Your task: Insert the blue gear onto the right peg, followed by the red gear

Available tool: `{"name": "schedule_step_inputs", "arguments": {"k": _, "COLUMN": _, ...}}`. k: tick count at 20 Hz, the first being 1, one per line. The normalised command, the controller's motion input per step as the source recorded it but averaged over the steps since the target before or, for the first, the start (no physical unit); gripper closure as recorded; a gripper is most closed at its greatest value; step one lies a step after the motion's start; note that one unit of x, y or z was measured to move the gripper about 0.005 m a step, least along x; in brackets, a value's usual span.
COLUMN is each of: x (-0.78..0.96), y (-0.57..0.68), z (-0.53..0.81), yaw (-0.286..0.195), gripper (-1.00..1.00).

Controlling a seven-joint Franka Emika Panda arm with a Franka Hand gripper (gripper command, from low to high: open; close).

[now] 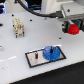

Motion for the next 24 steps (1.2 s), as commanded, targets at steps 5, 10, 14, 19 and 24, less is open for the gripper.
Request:
{"name": "schedule_step_inputs", "arguments": {"k": 5, "x": 0.51, "y": -0.38, "z": 0.25, "yaw": 0.0, "gripper": 1.0}}
{"name": "schedule_step_inputs", "arguments": {"k": 10, "x": 0.53, "y": -0.39, "z": 0.19, "yaw": 0.0, "gripper": 1.0}}
{"name": "schedule_step_inputs", "arguments": {"k": 14, "x": 0.57, "y": -0.36, "z": 0.13, "yaw": 0.0, "gripper": 1.0}}
{"name": "schedule_step_inputs", "arguments": {"k": 19, "x": 0.62, "y": -0.31, "z": 0.05, "yaw": 0.0, "gripper": 1.0}}
{"name": "schedule_step_inputs", "arguments": {"k": 24, "x": 0.55, "y": -0.22, "z": 0.01, "yaw": 0.0, "gripper": 1.0}}
